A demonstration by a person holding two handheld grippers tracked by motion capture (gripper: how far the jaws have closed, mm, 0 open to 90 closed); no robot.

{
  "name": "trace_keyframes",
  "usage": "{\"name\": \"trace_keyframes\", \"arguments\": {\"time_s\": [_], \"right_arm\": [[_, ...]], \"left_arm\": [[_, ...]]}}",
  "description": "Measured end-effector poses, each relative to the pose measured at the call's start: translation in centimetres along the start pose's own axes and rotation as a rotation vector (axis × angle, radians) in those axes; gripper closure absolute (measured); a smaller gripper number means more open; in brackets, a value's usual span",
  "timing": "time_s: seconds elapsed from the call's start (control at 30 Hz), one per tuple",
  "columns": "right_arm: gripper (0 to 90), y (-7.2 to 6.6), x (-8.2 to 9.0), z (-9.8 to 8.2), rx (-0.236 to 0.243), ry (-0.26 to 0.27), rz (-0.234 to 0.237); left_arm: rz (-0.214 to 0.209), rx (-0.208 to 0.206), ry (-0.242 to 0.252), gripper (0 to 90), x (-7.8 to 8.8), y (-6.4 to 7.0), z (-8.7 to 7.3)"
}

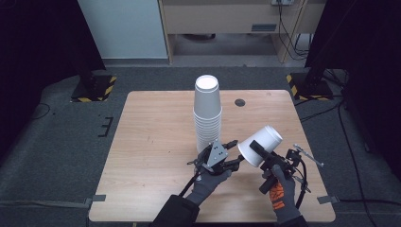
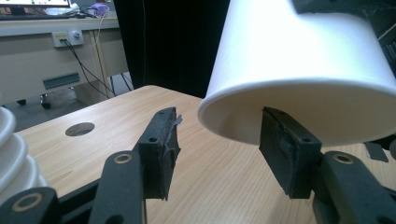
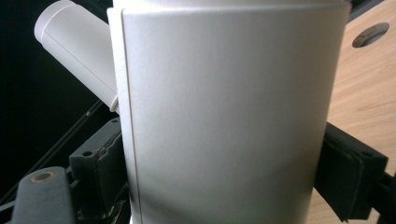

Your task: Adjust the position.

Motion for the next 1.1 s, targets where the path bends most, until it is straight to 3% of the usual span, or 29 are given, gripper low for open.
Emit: {"name": "trace_keyframes", "arguments": {"time_s": [0.5, 0.8, 1.1], "right_arm": [[15.3, -0.2, -0.4, -0.8, -0.011, -0.036, 0.009], [14.9, -0.2, -0.5, -1.2, -0.021, -0.053, 0.018], [13.7, 0.0, -0.4, -0.8, -0.029, -0.042, 0.021]], "left_arm": [[0.017, -0.031, 0.035, 56.0, -1.0, -0.4, 1.2], [0.031, -0.07, 0.044, 73.8, -0.9, -0.6, 1.2], [0.02, -0.092, 0.041, 82.2, -0.6, -0.5, 1.1]]}}
Point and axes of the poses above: each handheld gripper's, and its own axes: x roughly backward along the jaws, z roughly out of its top, y roughly to its right, the point moved 10 cm from there along -x, roughly forward along the jaws, and after that the axes turned 9 degrees about -x, right-handed, at the moved point
